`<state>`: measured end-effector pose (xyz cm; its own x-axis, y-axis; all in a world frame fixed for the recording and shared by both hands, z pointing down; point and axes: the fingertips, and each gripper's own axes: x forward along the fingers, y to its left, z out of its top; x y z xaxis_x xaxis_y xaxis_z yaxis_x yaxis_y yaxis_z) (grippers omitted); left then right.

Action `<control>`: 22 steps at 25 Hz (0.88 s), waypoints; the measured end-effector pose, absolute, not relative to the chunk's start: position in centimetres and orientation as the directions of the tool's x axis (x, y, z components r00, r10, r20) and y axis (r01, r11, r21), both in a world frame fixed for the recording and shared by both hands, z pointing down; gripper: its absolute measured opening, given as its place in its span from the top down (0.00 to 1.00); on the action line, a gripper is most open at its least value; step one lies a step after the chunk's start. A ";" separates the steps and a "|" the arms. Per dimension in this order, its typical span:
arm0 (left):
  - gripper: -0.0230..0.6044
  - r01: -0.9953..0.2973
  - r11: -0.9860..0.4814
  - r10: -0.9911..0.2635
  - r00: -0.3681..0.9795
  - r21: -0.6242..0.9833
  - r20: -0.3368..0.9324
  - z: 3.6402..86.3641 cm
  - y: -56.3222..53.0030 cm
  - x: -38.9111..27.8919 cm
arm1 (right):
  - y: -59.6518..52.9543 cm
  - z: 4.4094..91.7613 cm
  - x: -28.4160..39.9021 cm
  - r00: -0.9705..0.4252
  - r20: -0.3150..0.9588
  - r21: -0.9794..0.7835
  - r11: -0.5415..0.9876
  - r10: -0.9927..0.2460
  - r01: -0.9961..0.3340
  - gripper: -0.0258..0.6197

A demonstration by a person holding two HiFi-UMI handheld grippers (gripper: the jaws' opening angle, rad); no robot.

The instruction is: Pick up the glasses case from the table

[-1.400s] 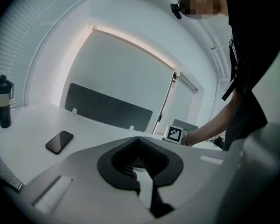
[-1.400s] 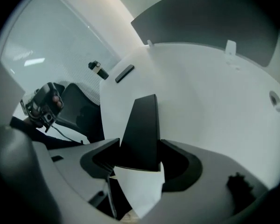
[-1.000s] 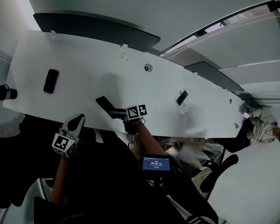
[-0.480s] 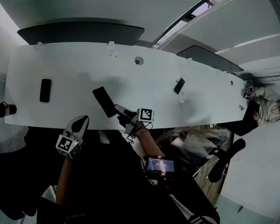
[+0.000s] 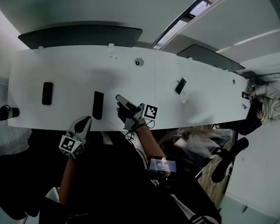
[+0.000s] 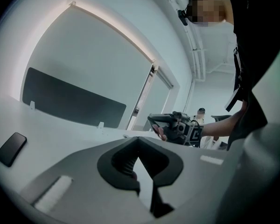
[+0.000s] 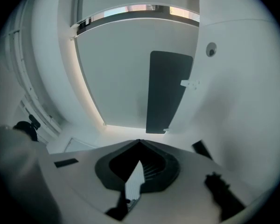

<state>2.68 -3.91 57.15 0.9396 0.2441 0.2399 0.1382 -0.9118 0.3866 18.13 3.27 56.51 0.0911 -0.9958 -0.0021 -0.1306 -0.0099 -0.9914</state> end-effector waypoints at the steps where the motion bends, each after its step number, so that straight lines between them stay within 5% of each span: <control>1: 0.96 0.140 -0.912 0.244 0.940 0.385 0.236 57.2 -3.8 2.8 | 3.2 56.4 18.6 0.101 -0.008 -0.993 -0.004 -0.995 -0.122 0.95; 6: 0.96 0.147 -0.912 0.247 0.942 0.383 0.227 58.2 -3.9 2.3 | 2.8 55.6 18.3 0.083 -0.040 -0.992 0.029 -0.996 -0.123 0.95; 9: 0.95 0.071 -0.928 0.204 0.918 0.366 0.339 60.5 -4.6 3.0 | 2.8 55.0 17.6 0.056 -0.050 -0.988 0.041 -0.997 -0.149 0.95; 16: 0.55 -0.008 -0.957 0.207 0.683 0.291 0.700 71.9 -4.0 6.6 | 4.3 53.3 16.7 0.049 -0.045 -0.967 0.031 -0.998 -0.254 0.95; 20: 0.51 0.034 -0.965 0.231 0.590 0.262 0.774 75.3 -2.7 9.5 | 6.1 52.5 17.2 0.088 -0.045 -0.951 0.015 -0.995 -0.309 0.95; 22: 0.48 0.011 -0.969 0.210 0.555 0.245 0.805 76.8 -2.7 10.3 | 6.9 52.1 17.0 0.078 -0.030 -0.935 0.000 -0.996 -0.355 0.80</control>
<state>10.26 -2.72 76.85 0.5547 0.2097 0.8052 0.0111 -0.9695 0.2449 16.98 6.86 52.10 0.0784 -0.9965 -0.0303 -0.3552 0.0005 -0.9348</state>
